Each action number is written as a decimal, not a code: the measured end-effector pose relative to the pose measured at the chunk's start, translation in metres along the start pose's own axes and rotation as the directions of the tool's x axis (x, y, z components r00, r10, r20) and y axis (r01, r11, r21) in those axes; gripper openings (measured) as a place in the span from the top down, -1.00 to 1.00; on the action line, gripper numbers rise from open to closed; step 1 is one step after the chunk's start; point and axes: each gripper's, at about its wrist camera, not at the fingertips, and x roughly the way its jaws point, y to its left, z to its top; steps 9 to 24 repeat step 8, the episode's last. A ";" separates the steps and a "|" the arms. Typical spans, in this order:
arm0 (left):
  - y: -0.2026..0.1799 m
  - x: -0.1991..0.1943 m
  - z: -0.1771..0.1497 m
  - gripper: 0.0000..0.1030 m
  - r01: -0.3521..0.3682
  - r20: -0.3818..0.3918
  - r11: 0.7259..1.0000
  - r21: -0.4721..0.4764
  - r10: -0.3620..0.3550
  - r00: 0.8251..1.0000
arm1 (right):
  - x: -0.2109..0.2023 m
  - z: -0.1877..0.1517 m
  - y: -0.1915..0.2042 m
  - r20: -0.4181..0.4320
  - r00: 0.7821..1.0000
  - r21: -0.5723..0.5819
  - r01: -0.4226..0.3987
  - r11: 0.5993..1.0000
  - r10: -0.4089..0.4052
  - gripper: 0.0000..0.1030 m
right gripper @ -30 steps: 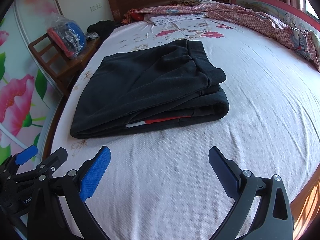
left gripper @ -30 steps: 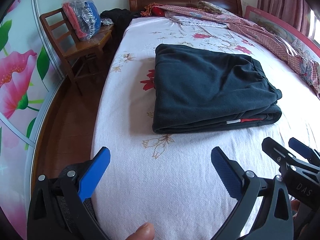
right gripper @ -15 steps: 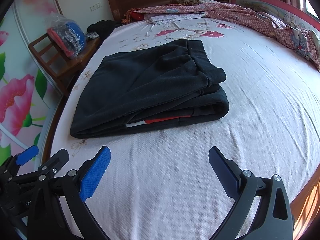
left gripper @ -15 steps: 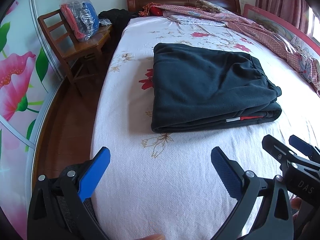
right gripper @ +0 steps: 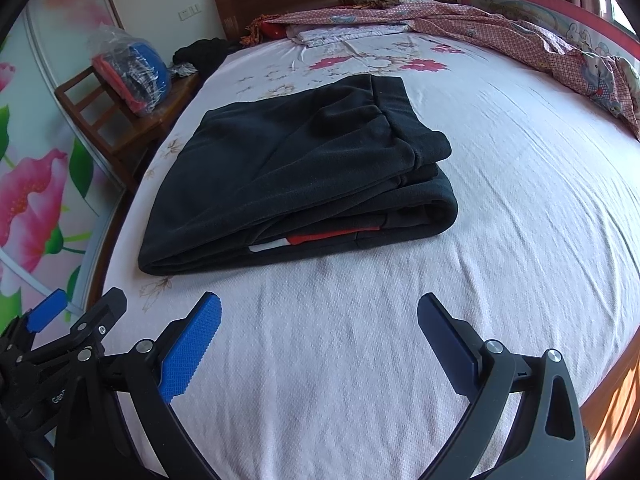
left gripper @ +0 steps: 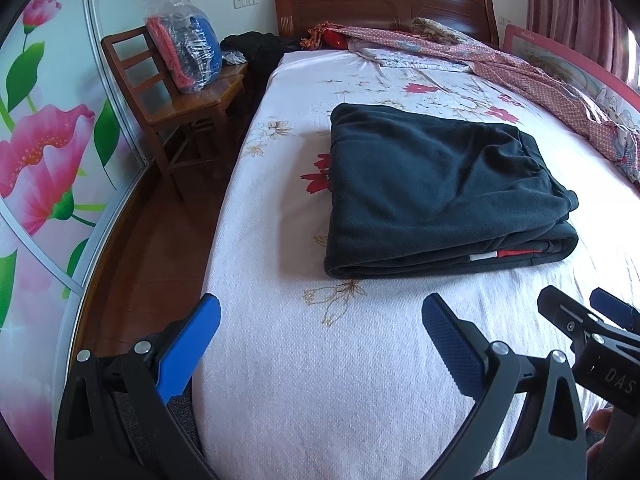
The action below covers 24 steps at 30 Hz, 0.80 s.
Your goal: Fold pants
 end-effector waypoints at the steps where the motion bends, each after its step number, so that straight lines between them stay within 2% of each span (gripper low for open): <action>1: 0.000 0.000 0.000 -0.96 0.009 0.001 1.000 0.002 -0.009 1.000 | 0.000 0.000 0.000 0.001 1.000 0.001 0.000 1.000 0.000 -0.90; 6: -0.002 0.005 0.000 -0.96 0.072 -0.037 0.997 -0.006 -0.073 0.997 | 0.000 0.000 -0.004 0.001 1.000 0.015 0.009 1.000 -0.009 -0.90; 8: -0.005 0.008 -0.002 -0.96 0.070 -0.042 0.997 0.018 -0.069 0.997 | 0.001 0.000 -0.008 -0.001 1.000 0.027 0.022 0.999 -0.022 -0.90; 24: -0.005 0.008 -0.002 -0.96 0.070 -0.042 0.997 0.018 -0.069 0.997 | 0.001 0.000 -0.008 -0.001 1.000 0.027 0.022 0.999 -0.022 -0.90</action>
